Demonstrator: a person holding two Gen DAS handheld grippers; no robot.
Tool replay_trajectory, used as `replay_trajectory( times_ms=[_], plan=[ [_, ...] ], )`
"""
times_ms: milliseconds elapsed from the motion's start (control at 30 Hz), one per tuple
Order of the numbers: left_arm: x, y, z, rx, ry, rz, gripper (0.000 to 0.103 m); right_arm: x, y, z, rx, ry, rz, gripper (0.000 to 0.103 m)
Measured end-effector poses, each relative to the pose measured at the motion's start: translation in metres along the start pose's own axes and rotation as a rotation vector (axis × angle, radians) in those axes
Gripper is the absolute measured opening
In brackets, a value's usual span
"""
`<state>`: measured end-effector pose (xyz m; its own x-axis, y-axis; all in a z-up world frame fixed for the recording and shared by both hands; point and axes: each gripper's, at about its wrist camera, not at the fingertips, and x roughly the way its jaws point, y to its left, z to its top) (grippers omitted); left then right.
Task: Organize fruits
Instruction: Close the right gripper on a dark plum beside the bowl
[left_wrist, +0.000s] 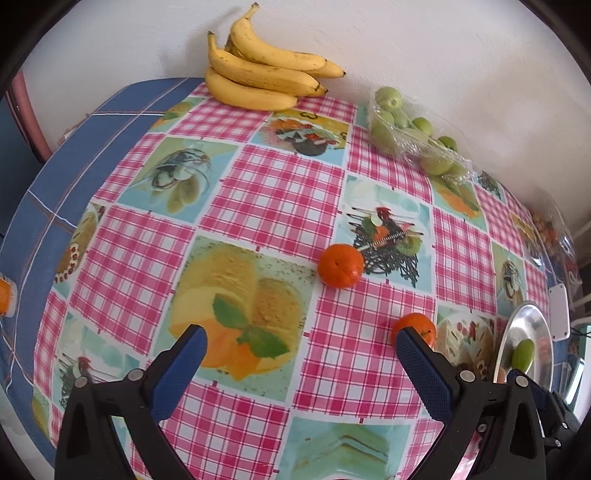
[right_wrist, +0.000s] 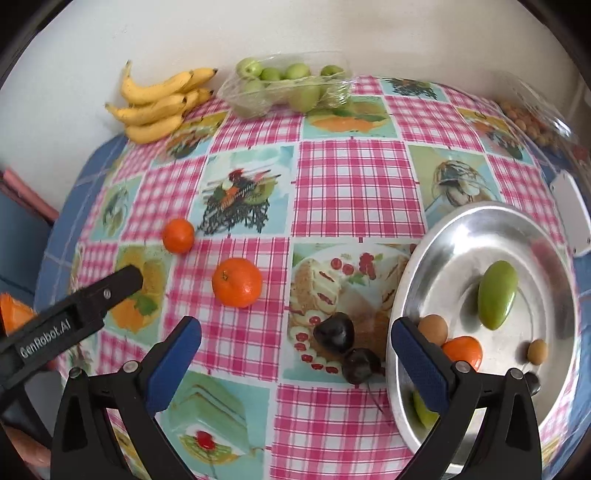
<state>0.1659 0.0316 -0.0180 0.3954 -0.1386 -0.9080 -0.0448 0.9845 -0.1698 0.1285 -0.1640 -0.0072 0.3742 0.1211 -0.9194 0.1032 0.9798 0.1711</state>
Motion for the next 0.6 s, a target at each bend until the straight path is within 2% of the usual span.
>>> replay_trajectory(
  times_ms=[100, 200, 267, 500, 600],
  plan=[
    [0.003, -0.003, -0.002, 0.002, 0.018, -0.008, 0.103, 0.003, 0.002, -0.001, -0.030, 0.012, -0.013, 0.095],
    [0.007, -0.005, -0.003, 0.001, 0.050, -0.027, 0.103, 0.006, 0.002, -0.002, -0.050, 0.017, -0.021, 0.081],
    [0.008, -0.006, -0.003, 0.005, 0.058, -0.029, 0.103, 0.010, 0.003, -0.002, -0.055, 0.027, -0.019, 0.066],
    [0.009, -0.011, -0.002, 0.015, 0.065, -0.041, 0.103, 0.024, 0.002, -0.003, -0.073, 0.058, -0.092, 0.055],
    [0.011, -0.014, -0.001, 0.013, 0.067, -0.044, 0.103, 0.029, 0.001, -0.003, -0.084, 0.072, -0.112, 0.047]
  ],
)
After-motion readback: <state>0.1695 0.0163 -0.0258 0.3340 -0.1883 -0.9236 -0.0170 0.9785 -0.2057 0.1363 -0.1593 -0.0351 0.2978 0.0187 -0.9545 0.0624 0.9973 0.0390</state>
